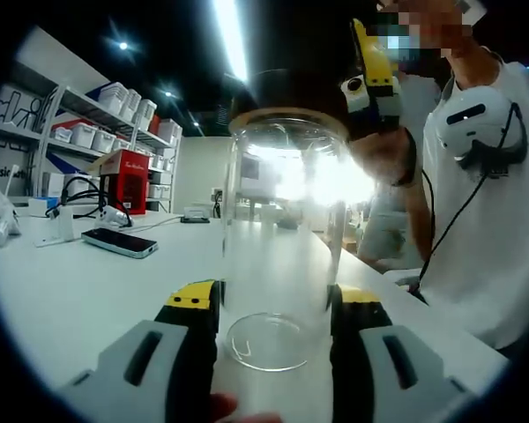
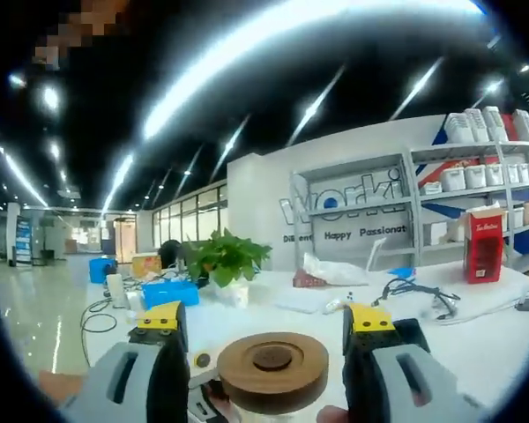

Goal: Clamp the coffee can twist off the lid put the lid on the table pick up the lid cover the can tighten the lid

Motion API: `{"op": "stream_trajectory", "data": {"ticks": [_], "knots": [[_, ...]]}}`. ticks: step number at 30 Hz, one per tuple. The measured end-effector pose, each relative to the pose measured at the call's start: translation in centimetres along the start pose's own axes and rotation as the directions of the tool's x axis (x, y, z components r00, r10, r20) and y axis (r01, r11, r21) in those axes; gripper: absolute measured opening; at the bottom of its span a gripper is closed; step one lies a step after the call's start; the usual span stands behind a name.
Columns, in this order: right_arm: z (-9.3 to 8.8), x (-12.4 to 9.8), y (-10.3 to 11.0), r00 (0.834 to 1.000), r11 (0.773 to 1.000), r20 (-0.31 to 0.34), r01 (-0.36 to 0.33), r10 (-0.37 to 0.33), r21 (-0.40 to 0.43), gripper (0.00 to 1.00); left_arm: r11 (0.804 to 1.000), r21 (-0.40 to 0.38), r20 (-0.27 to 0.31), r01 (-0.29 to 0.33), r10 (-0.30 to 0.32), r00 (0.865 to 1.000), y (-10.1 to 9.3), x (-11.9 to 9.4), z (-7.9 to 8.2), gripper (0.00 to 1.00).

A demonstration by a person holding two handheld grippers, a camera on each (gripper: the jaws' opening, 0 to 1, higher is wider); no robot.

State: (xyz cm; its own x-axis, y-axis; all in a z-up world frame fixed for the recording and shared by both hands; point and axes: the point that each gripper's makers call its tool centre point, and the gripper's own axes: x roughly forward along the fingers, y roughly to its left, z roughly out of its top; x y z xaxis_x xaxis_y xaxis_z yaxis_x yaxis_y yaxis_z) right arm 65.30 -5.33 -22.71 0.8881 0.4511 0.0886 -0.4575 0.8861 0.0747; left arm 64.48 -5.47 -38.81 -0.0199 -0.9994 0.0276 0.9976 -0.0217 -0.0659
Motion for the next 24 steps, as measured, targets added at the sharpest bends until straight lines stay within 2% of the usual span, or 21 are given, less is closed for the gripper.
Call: {"op": "stream_trajectory", "data": {"ticks": [4,7,14,18,24], "knots": [[-0.6,0.5,0.4,0.999,0.999,-0.020,0.047,-0.047,-0.003,0.71,1.000,0.001,0.000,0.000,0.000,1.000,0.0,0.1,0.0,0.39],[-1.0,0.5,0.3,0.994,0.992,-0.029,0.106,-0.108,-0.062,0.73,1.000,0.000,0.001,0.000,0.000,1.000,0.1,0.0,0.0,0.39],[-1.3,0.1,0.5,0.978,0.970,0.013,0.210,-0.209,-0.120,0.73,1.000,0.002,0.001,0.002,-0.002,1.000,0.2,-0.2,-0.1,0.39],[-1.8,-0.1,0.1,0.961,0.951,0.039,0.275,-0.272,-0.139,0.72,1.000,0.002,0.000,0.006,-0.006,1.000,0.2,-0.3,-0.1,0.39],[-2.8,0.1,0.0,0.955,0.947,0.023,0.297,-0.297,-0.123,0.72,1.000,0.004,0.000,0.005,-0.005,1.000,0.3,-0.3,-0.1,0.39]]}}
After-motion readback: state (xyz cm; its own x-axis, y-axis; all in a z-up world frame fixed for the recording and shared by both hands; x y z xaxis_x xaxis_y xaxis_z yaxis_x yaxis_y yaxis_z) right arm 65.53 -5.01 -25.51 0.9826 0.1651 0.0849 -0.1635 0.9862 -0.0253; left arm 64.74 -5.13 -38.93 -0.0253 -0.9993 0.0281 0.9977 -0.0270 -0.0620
